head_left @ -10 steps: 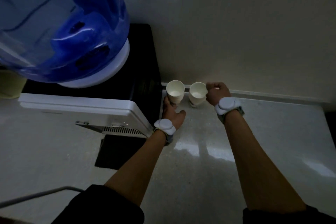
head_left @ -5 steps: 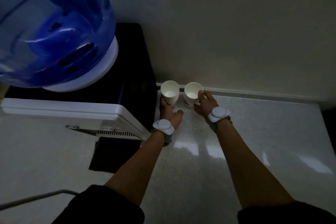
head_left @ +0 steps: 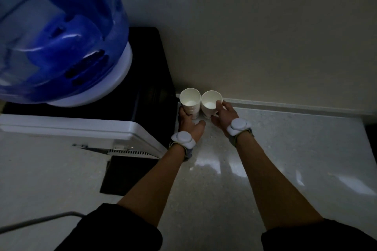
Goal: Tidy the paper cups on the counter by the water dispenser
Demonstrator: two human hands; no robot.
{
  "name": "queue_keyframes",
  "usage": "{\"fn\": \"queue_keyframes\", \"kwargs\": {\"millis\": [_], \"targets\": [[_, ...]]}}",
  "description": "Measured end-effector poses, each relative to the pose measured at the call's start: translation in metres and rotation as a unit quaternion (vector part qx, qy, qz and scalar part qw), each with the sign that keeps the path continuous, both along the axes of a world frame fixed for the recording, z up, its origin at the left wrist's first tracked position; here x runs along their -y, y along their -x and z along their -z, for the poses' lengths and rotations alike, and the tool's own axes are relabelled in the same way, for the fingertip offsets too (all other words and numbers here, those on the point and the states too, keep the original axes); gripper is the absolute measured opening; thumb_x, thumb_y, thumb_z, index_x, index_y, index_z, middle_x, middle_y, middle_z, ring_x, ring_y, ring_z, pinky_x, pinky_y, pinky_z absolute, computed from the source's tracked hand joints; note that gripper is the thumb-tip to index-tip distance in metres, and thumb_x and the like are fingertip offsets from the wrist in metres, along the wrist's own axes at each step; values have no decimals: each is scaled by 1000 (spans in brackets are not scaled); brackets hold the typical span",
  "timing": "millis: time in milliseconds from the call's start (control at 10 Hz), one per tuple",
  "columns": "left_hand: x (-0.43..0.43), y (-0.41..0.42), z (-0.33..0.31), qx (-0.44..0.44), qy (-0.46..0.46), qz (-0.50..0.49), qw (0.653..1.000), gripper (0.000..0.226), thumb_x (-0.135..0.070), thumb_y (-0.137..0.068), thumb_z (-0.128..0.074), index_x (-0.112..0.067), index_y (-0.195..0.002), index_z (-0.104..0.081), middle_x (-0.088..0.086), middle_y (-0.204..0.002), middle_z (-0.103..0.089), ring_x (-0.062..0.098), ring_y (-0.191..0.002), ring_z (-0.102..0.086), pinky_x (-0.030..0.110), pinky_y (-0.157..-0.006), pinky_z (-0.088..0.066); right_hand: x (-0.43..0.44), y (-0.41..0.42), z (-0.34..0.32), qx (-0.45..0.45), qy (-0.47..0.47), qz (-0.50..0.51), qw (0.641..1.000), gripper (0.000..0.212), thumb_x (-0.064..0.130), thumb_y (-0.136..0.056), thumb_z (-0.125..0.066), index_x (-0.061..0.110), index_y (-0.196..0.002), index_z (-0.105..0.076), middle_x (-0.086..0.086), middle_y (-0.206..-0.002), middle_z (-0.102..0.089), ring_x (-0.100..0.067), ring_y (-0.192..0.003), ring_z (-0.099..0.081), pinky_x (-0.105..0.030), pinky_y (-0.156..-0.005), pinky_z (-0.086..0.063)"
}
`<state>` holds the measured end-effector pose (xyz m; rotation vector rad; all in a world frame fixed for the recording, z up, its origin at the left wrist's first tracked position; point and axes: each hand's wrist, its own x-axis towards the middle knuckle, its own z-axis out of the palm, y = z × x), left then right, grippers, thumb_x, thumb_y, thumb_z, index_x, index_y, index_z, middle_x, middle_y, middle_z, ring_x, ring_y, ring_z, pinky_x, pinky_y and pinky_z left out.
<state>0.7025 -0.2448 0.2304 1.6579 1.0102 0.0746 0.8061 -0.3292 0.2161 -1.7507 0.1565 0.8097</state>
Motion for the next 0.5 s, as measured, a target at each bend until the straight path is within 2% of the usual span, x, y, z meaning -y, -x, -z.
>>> {"fn": "queue_keyframes", "kwargs": {"millis": [300, 400, 500], "targets": [[4, 7, -11, 12, -12, 19, 1000, 90, -1, -84, -65, -1, -151, -4, 17, -154, -32, 31, -142, -36, 45, -115, -34, 7, 7, -18, -38, -22, 43, 998, 58, 42, -92, -55, 20, -143, -38, -15, -143, -47, -34, -126, -52, -48, -107, -45], [7, 14, -19, 33, -11, 27, 999, 88, -1, -84, -65, -2, -151, -7, 18, -153, -33, 31, -140, -38, 44, -116, -33, 19, 11, -26, -8, -2, 5, 1000, 52, 33, -96, -49, 16, -143, -36, -17, -143, -47, -37, -126, -52, -50, -105, -46], [10, 18, -26, 45, -50, 35, 997, 81, -1, -83, -65, 1, -149, -17, 19, -150, -38, 32, -139, -39, 44, -116, -33, 28, 16, -38, -5, 1, 11, 1000, 50, 32, -97, -47, 14, -142, -35, -21, -142, -47, -40, -126, -52, -51, -102, -48]]}}
